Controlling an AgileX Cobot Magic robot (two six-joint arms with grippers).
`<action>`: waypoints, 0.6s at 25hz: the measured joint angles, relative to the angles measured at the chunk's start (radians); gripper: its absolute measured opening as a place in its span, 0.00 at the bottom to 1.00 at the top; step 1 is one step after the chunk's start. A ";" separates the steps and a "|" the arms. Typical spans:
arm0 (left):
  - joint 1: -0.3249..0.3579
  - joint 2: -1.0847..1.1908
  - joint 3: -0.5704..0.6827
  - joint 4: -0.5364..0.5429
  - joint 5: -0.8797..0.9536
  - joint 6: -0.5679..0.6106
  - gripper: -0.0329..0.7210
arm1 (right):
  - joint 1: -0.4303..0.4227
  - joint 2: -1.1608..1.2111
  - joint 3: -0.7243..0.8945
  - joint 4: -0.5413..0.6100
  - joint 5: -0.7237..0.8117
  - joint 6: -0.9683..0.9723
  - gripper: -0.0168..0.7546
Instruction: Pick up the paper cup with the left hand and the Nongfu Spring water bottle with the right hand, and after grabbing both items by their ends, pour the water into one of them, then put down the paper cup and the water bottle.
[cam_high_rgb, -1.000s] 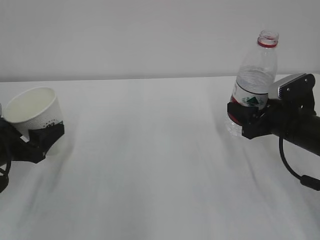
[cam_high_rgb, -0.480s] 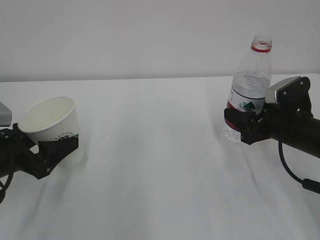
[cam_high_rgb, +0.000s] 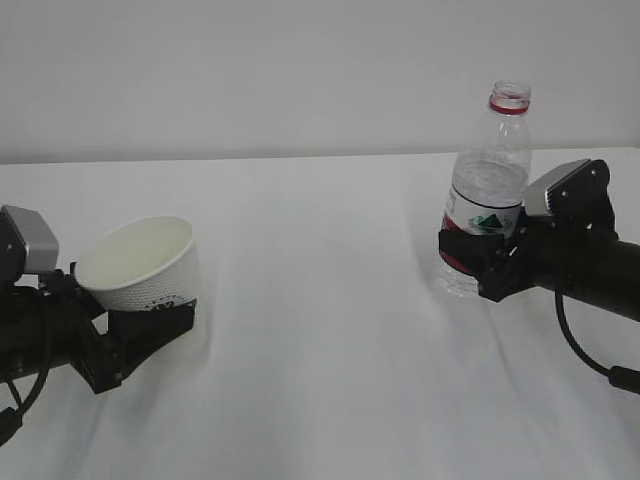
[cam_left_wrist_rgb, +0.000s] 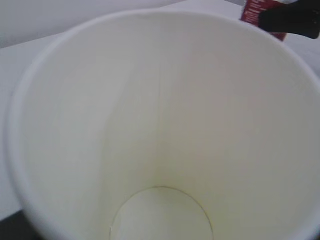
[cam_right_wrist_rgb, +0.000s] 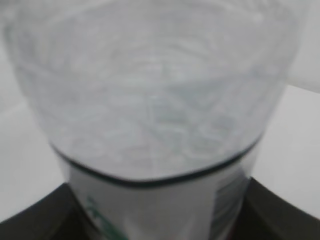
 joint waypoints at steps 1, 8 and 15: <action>-0.017 0.000 0.000 0.001 0.000 0.000 0.77 | 0.000 -0.002 0.000 -0.006 0.000 0.002 0.63; -0.112 0.000 -0.016 0.006 0.000 -0.001 0.77 | 0.000 -0.009 0.000 -0.056 0.005 0.024 0.63; -0.197 0.000 -0.065 0.007 0.000 -0.014 0.77 | 0.000 -0.088 0.000 -0.078 0.056 0.034 0.63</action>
